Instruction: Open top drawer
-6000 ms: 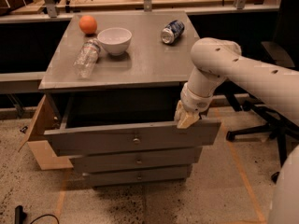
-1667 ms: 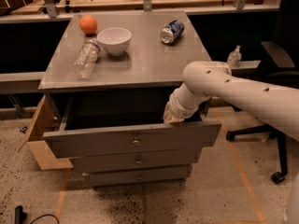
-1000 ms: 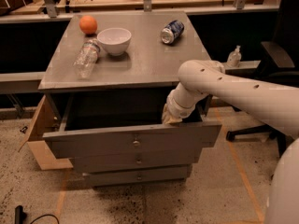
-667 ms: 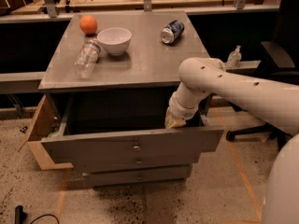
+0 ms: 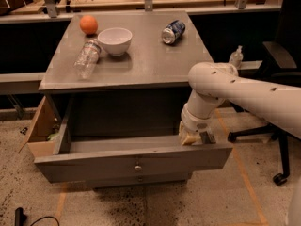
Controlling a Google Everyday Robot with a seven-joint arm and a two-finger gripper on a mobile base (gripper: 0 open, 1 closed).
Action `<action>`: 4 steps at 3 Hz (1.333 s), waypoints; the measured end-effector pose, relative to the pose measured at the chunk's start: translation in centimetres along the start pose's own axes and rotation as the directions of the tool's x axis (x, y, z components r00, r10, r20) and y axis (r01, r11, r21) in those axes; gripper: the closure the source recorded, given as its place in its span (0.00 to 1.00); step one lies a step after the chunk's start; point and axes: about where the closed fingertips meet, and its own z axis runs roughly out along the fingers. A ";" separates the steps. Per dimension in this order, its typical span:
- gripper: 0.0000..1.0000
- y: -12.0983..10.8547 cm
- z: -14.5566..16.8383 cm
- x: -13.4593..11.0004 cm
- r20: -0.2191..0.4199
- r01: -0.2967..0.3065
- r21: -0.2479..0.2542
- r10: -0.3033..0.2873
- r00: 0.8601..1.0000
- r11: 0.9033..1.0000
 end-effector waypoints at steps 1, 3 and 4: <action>1.00 3.4 0.8 0.1 -0.011 -0.010 -0.080 0.009 1.000 0.997; 1.00 8.0 1.0 -0.3 -0.006 -0.022 -0.181 0.021 1.000 0.983; 1.00 7.3 -0.9 -1.1 0.055 -0.045 -0.104 0.051 0.997 0.994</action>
Offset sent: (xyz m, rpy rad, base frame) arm -0.0989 -0.0102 -0.0051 -0.0486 0.2214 0.0252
